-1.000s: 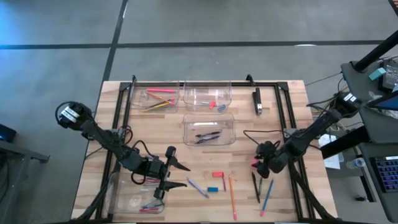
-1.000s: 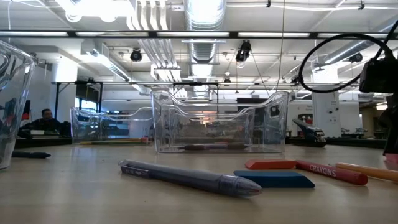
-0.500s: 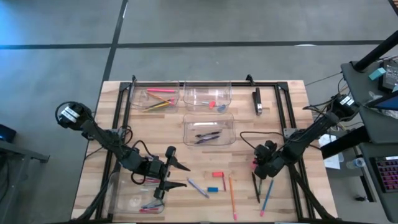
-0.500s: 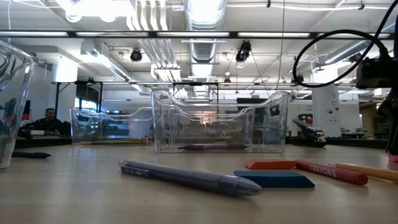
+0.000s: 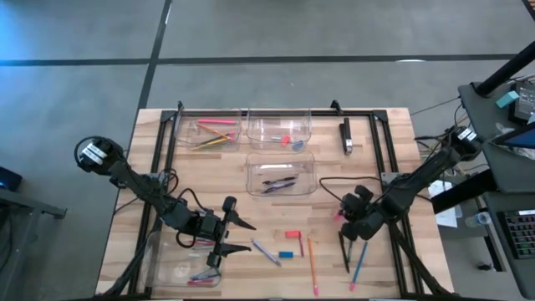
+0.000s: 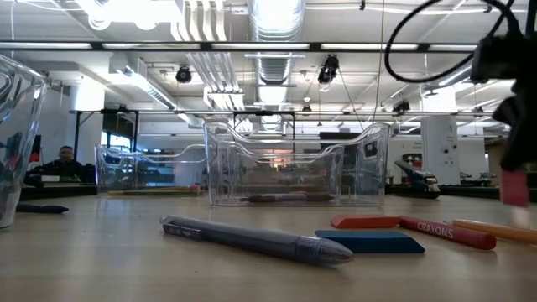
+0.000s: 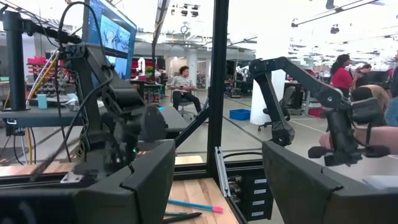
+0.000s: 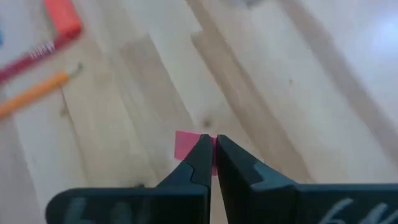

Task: Sort crayons/erasers/pens/pencils in bins
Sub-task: Put the pink eraser into the top right transparent bin

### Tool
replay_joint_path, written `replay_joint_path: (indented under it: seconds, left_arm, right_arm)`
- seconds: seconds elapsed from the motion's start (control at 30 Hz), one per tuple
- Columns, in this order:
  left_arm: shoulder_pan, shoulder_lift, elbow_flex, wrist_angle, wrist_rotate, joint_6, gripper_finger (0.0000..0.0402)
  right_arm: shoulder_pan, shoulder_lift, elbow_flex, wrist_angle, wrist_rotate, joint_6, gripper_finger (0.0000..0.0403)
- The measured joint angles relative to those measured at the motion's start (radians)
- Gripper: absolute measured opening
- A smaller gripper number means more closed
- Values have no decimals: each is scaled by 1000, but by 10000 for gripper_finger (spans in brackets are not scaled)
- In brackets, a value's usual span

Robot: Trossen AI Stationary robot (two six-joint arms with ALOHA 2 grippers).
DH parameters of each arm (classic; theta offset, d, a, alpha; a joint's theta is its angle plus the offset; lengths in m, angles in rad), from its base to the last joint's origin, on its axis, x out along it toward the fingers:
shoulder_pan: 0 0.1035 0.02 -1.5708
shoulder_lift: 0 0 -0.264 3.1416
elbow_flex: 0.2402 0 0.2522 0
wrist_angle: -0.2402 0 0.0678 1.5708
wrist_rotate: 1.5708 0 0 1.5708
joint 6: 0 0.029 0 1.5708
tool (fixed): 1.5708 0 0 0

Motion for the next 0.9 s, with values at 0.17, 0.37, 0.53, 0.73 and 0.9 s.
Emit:
replay_joint_path:
  seconds: [0.17, 0.37, 0.53, 0.73, 0.9]
  left_arm:
    - [0, 0, 0, 0, 0, 0, 225]
    - [2, 0, 0, 2, 0, 0, 225]
    - [4, 0, 0, 2, 0, 0, 225]
    - [7, 0, 0, 0, 0, 0, 225]
    - [7, 0, 0, -4, 0, 0, 225]
  right_arm:
    - [-5, -41, 51, -6, 108, -49, 8]
    - [-75, -103, 115, 8, 315, -143, 8]
    - [-216, -161, 146, 162, 367, -337, 8]
    - [-495, -176, 146, 473, 213, -662, 8]
    - [-766, -136, 148, 569, -1, -723, 8]
